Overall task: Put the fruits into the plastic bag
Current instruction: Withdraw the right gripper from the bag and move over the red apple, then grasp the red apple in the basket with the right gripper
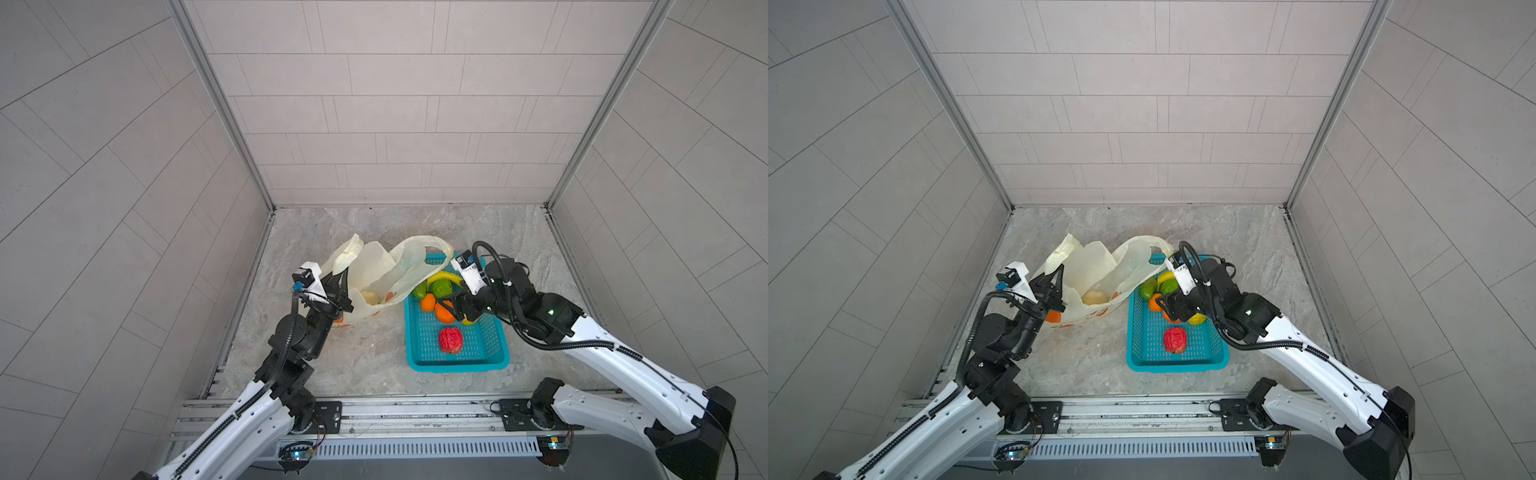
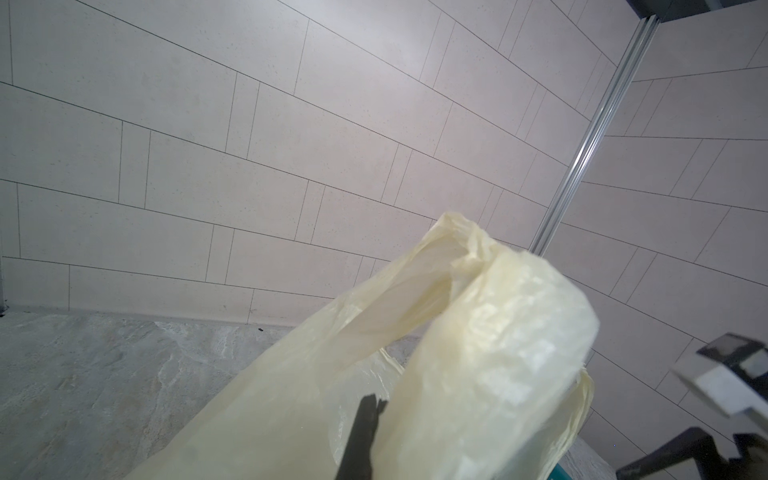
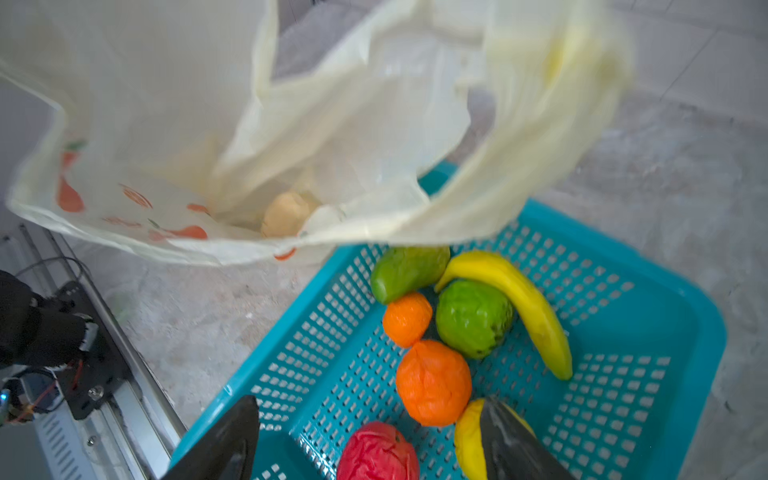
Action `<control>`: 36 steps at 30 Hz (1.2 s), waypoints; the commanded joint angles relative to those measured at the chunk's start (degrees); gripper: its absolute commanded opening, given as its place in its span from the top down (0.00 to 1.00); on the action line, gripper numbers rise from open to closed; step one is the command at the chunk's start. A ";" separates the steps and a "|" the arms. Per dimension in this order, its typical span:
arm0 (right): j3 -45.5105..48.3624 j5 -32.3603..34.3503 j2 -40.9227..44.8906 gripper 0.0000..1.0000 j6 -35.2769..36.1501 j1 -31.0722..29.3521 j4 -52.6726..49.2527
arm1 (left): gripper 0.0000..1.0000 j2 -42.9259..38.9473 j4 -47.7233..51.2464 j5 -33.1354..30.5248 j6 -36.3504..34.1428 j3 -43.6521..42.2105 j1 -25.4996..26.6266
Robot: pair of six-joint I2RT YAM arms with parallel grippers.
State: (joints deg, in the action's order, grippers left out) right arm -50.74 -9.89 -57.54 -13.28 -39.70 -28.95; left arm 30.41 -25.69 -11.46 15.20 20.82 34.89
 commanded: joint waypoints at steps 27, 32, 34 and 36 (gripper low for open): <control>4.76 5.72 -20.54 0.14 4.19 -5.40 -4.82 | 1.00 1.41 -2.44 0.57 -0.84 1.07 0.17; 2.31 6.28 -24.63 0.18 4.23 -5.41 -7.70 | 1.00 1.07 -2.50 0.22 -0.79 0.55 0.18; 2.05 6.29 -25.45 0.20 4.07 -5.42 -7.73 | 1.00 0.98 -2.55 0.30 -0.79 0.46 0.16; 1.63 6.21 -26.03 0.25 4.22 -5.39 -7.87 | 1.00 0.89 -2.50 0.30 -0.81 0.46 0.22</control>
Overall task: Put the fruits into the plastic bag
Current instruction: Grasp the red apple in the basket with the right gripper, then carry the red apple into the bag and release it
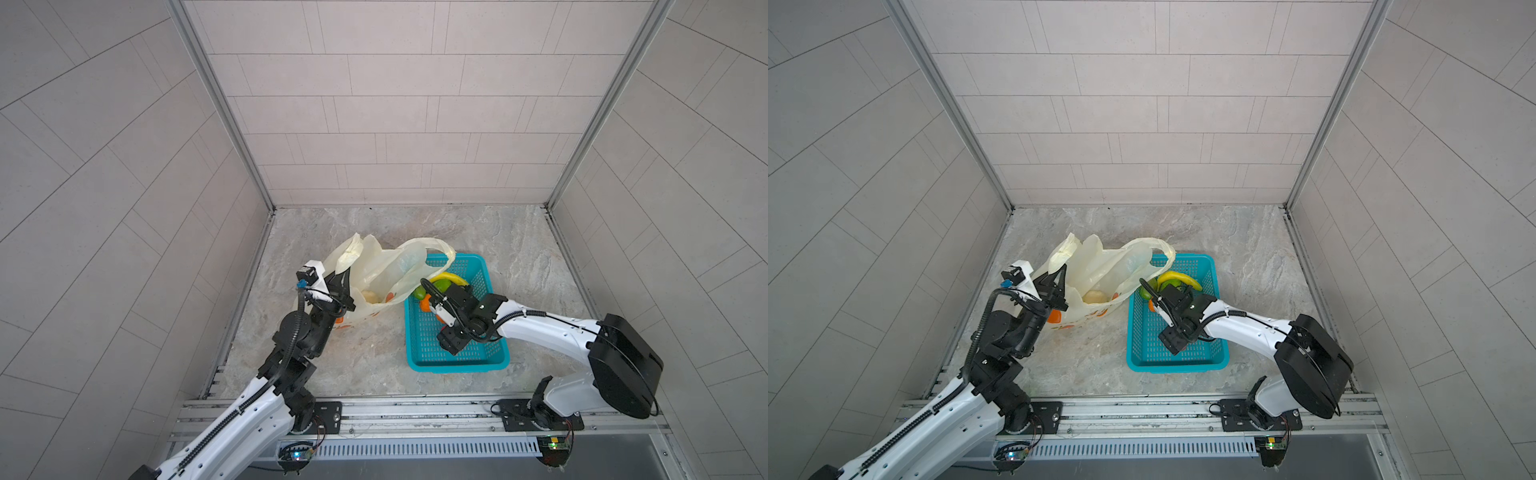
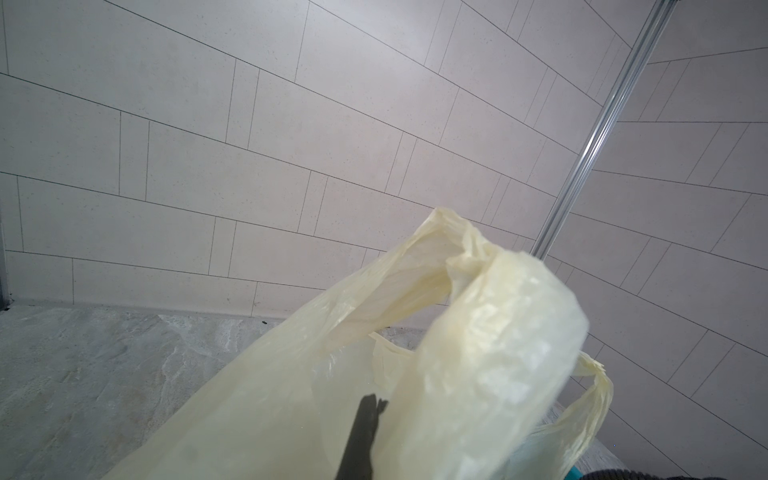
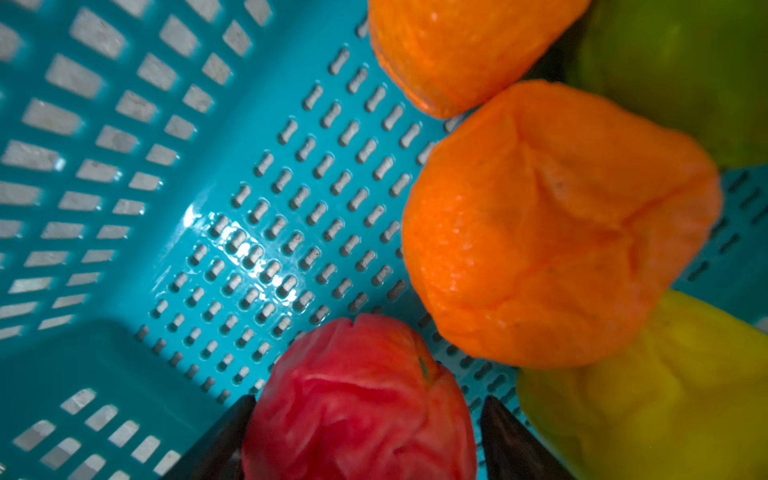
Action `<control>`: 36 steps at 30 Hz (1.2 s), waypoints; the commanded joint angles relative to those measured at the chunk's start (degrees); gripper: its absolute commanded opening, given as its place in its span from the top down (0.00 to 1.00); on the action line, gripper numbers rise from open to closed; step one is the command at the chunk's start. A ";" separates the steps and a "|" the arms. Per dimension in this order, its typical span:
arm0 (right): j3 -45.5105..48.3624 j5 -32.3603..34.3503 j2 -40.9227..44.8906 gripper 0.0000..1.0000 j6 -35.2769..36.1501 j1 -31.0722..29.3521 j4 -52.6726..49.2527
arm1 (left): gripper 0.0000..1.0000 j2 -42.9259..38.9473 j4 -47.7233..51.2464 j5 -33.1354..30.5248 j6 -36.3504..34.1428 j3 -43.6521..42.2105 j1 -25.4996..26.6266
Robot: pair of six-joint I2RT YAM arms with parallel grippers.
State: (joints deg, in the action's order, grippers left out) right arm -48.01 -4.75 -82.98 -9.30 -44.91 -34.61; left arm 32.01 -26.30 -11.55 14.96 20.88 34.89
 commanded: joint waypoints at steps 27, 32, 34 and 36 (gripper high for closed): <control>-26.49 -16.07 8.84 0.53 1.90 -0.62 8.13 | 1.00 -0.31 -1.38 0.66 0.32 1.00 0.22; -34.42 -17.10 -4.22 0.52 -0.04 -1.11 10.47 | 1.00 -2.81 1.04 -0.39 0.44 1.01 0.18; -37.44 -17.39 -9.40 0.52 -0.11 -2.12 9.45 | 1.00 -3.91 2.27 -0.66 0.78 0.96 0.18; -39.23 -17.59 -13.17 0.51 0.52 -3.52 8.94 | 1.00 -4.79 3.25 -0.79 1.34 0.85 0.19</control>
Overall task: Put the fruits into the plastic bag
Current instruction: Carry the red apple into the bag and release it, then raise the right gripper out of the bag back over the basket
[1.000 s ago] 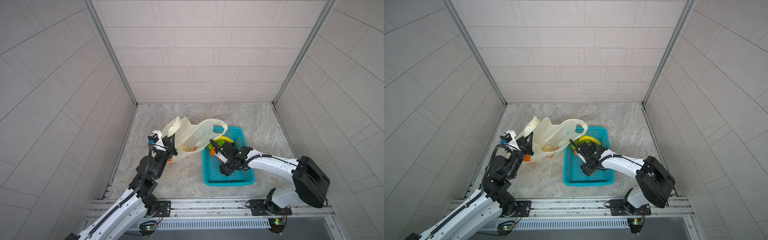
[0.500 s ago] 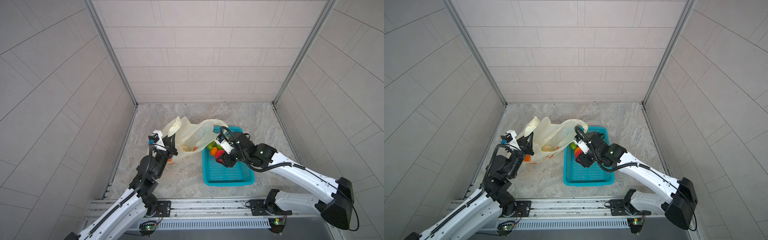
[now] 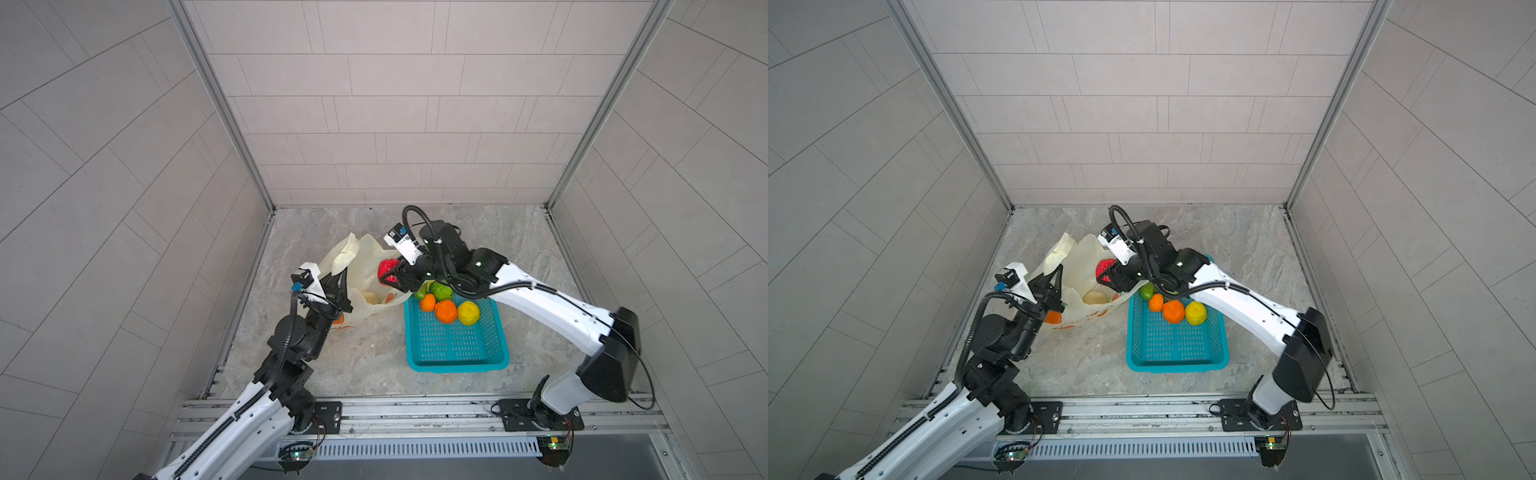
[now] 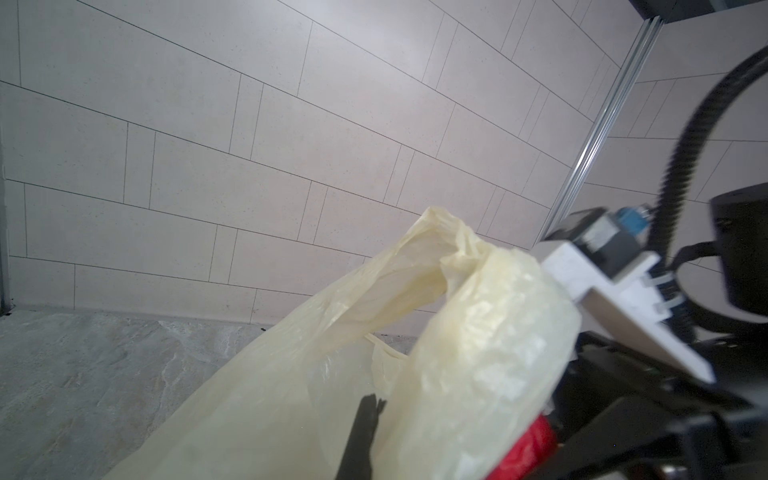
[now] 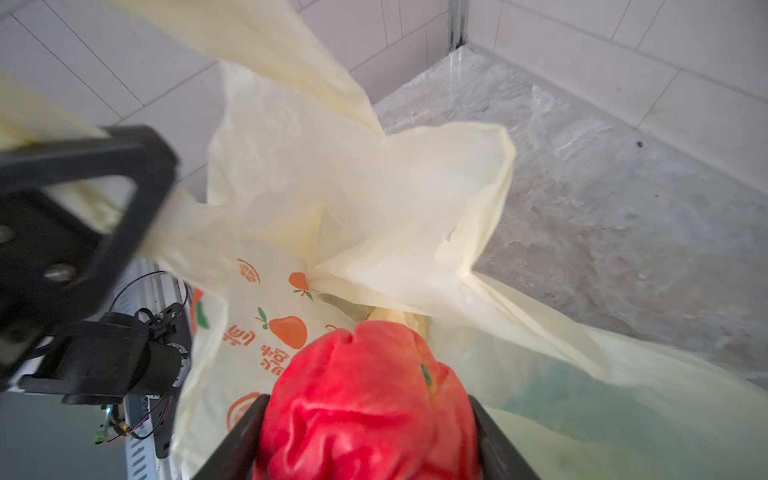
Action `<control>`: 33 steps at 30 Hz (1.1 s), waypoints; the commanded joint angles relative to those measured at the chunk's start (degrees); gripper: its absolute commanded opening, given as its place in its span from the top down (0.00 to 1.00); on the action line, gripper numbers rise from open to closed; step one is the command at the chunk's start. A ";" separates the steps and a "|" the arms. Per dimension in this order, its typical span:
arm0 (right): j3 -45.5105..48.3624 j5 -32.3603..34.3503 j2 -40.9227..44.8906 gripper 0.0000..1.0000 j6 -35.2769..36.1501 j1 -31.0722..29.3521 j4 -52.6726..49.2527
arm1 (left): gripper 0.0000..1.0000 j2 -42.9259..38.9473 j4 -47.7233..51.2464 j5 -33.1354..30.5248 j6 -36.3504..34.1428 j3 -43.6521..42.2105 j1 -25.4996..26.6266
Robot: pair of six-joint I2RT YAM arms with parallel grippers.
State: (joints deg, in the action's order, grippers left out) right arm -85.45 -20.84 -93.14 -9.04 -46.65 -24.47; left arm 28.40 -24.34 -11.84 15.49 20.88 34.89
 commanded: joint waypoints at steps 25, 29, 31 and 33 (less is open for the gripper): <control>-3.67 3.88 -7.27 0.20 0.78 -2.83 -4.71 | 1.00 -1.60 2.04 -1.30 1.63 0.46 0.28; -3.67 4.33 -2.83 0.20 2.80 -2.40 -4.72 | 1.00 -1.29 2.21 -1.23 1.64 0.65 0.26; -3.43 4.44 0.56 0.20 3.77 -1.60 -4.94 | 1.00 -1.08 2.28 -1.29 1.57 0.67 0.26; -3.00 5.15 4.11 0.20 4.54 -0.29 -5.43 | 1.00 -0.89 2.30 -1.28 1.73 0.65 0.27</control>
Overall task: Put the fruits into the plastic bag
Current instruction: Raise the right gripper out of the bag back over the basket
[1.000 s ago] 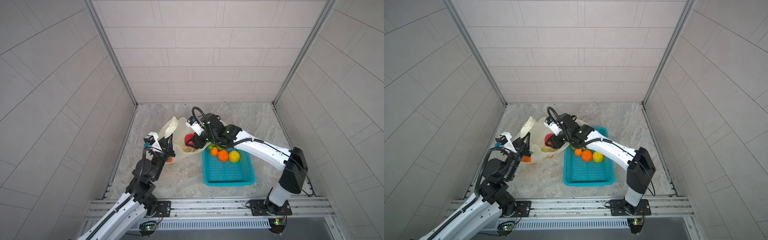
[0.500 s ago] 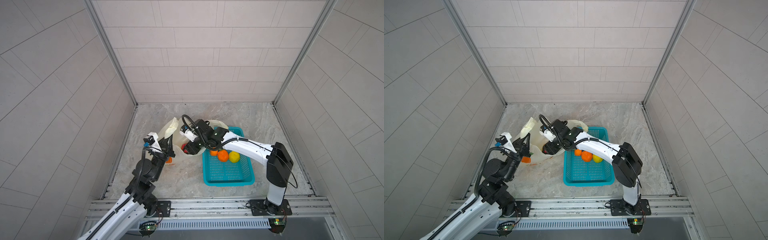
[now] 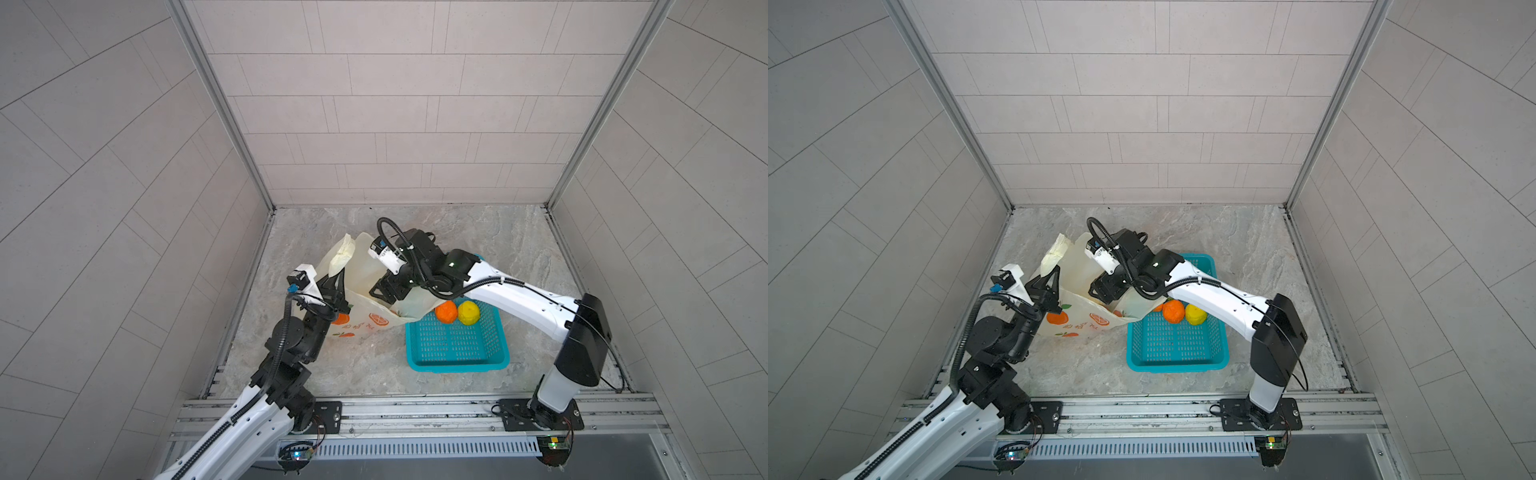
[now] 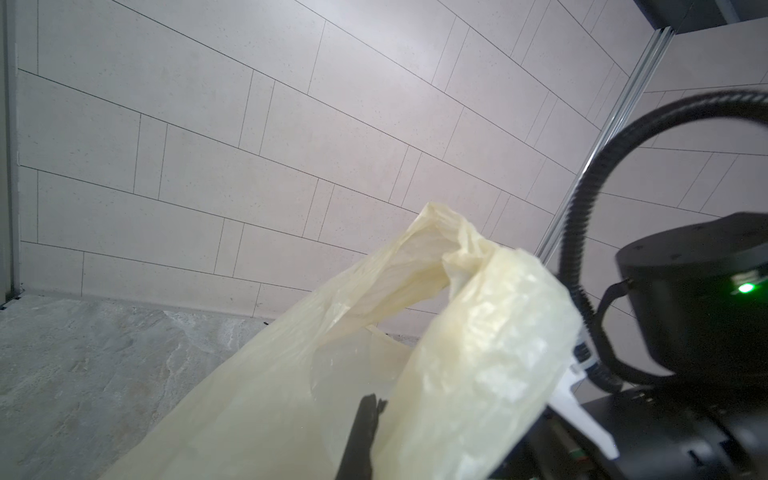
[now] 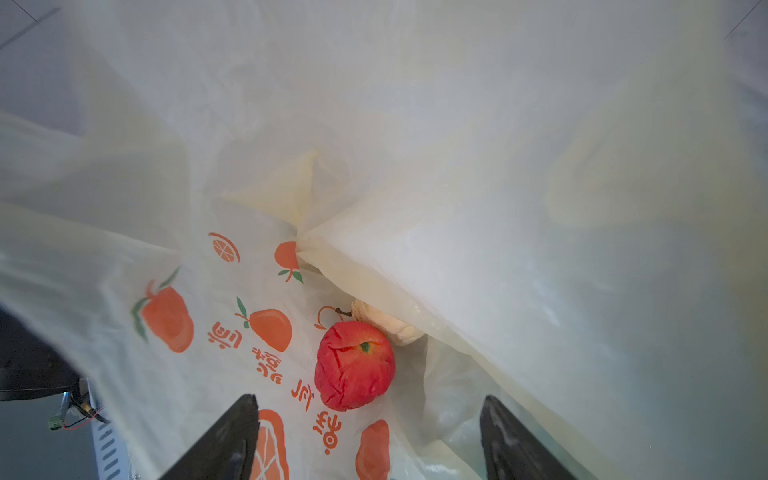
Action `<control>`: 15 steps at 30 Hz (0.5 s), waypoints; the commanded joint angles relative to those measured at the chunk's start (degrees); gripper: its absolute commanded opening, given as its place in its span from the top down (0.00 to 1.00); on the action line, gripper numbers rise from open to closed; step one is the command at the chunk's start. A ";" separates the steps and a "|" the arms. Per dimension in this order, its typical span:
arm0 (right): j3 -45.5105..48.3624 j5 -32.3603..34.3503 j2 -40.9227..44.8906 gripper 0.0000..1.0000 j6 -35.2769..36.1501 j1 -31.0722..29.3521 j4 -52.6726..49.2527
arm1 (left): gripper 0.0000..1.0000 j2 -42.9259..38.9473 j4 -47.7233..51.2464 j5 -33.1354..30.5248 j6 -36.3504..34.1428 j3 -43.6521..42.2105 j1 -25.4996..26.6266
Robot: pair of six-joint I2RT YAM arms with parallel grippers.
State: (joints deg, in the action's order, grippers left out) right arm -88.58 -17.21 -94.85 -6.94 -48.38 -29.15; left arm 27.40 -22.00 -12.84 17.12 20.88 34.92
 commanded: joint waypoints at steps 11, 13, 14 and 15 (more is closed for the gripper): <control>16.96 20.18 29.49 0.19 -12.07 21.27 -1.96 | 1.00 1.24 -0.71 -1.62 0.07 0.30 0.25; 22.33 20.99 32.54 0.19 -13.35 23.40 -2.15 | 1.00 1.64 -1.30 -1.88 -0.15 0.12 0.26; 24.58 20.65 33.32 0.19 -13.10 23.64 -2.93 | 1.00 1.86 -1.55 -2.00 -0.24 0.10 0.24; 26.45 20.36 33.49 0.20 -12.77 23.63 -4.08 | 1.00 2.13 -1.85 -2.03 -0.25 0.05 0.29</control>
State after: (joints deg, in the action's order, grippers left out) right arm -66.28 -0.23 -61.69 -16.43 -24.86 -29.71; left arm 29.17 -22.09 -13.91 17.10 20.88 34.92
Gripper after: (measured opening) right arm 0.806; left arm 0.056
